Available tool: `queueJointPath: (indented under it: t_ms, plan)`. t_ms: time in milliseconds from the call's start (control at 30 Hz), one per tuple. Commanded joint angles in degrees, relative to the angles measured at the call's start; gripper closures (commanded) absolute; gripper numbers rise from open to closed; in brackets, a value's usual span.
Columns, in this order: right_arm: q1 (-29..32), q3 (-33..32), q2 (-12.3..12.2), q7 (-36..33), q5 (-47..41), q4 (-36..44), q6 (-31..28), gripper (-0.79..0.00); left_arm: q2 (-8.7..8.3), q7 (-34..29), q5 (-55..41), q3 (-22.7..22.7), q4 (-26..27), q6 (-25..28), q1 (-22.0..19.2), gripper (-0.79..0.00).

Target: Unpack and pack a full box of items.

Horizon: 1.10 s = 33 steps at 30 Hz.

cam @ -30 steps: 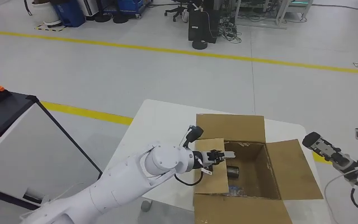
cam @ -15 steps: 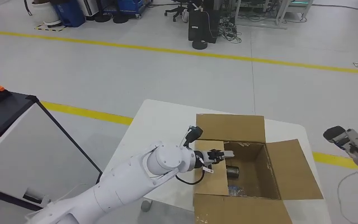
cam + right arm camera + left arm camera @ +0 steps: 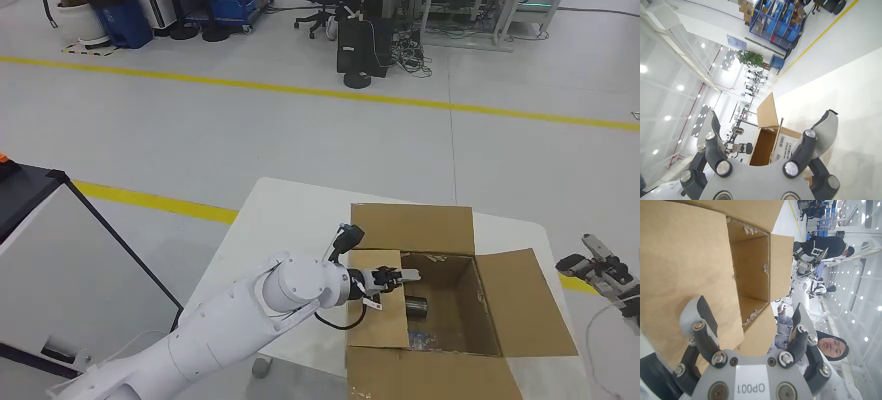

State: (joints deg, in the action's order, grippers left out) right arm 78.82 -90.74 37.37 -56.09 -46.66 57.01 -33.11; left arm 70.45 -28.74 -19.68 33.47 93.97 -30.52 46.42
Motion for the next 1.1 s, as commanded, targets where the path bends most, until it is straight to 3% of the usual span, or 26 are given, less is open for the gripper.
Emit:
queueJointPath:
  t_ms: [0,233,433,733,1067]
  plan:
    - [-1.3,0.33,0.14,-3.87,0.07,-1.51,-0.36,-0.785,0.08,-0.03,0.34,0.3,0.09,-0.09,0.17,-0.785]
    - [-4.8,2.09,0.69,-10.26,2.41,-4.19,0.87,-0.785,0.34,-0.32,1.27,1.33,0.55,-0.25,0.88,-0.785]
    - [-5.56,3.08,1.47,-16.98,-1.42,-2.56,1.89,-0.785,0.46,-0.15,1.63,2.61,0.32,-0.49,1.78,-0.785]
    - [-2.58,0.81,1.87,-21.54,-6.45,5.26,6.45,-0.785,0.31,-0.28,2.63,4.8,0.33,-1.08,3.44,-0.785]
    - [1.59,-1.03,2.98,-21.11,-7.75,15.69,6.02,-0.785,-0.19,0.62,4.65,7.66,2.56,-0.67,6.25,-0.785]
